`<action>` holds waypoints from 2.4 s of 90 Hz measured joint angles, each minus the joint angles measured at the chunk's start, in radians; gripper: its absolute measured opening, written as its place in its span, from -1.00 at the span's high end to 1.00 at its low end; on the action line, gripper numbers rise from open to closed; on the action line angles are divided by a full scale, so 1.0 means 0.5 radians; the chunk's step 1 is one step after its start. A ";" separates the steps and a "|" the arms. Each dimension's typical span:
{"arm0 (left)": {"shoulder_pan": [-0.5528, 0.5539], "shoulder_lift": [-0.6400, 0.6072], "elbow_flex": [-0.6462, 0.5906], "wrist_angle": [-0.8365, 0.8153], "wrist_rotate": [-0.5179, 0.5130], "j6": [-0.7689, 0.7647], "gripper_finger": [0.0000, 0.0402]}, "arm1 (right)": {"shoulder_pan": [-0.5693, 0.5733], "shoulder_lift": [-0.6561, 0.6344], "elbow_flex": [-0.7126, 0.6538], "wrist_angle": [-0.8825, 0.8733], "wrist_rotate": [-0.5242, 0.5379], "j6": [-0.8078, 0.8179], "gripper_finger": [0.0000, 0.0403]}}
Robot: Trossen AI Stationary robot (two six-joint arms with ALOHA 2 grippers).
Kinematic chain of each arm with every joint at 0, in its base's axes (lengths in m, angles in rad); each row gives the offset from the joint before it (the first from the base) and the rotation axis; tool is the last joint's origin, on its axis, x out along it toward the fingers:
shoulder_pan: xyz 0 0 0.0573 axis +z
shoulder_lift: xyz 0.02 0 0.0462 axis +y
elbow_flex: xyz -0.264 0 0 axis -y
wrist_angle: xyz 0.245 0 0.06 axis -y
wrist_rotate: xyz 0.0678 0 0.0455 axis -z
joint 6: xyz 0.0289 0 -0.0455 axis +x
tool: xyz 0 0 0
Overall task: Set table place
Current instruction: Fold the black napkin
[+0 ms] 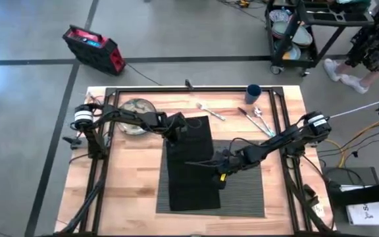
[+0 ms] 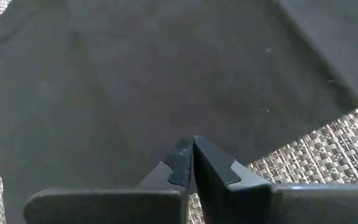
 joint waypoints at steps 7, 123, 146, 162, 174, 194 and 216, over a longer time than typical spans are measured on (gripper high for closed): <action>-0.002 0.000 -0.001 -0.001 0.018 -0.001 1.00 | 0.000 0.000 0.000 -0.005 0.000 -0.001 1.00; -0.186 0.134 -0.008 0.088 0.345 -0.108 1.00 | -0.110 0.014 -0.001 -0.022 0.037 -0.002 1.00; -0.236 0.149 -0.008 0.088 0.438 -0.108 1.00 | -0.215 0.014 -0.004 -0.042 0.016 -0.063 1.00; -0.232 0.150 -0.008 0.089 0.423 -0.108 1.00 | -0.182 -0.021 -0.003 -0.023 -0.119 -0.028 1.00; -0.232 0.150 -0.008 0.090 0.414 -0.092 1.00 | -0.059 0.011 -0.003 -0.017 -0.175 0.046 1.00; -0.230 0.150 -0.010 0.110 0.408 -0.092 1.00 | 0.038 0.107 0.001 0.041 -0.166 0.130 1.00; -0.242 0.150 -0.012 0.112 0.623 -0.083 1.00 | -0.090 0.167 0.003 0.155 -0.172 0.101 1.00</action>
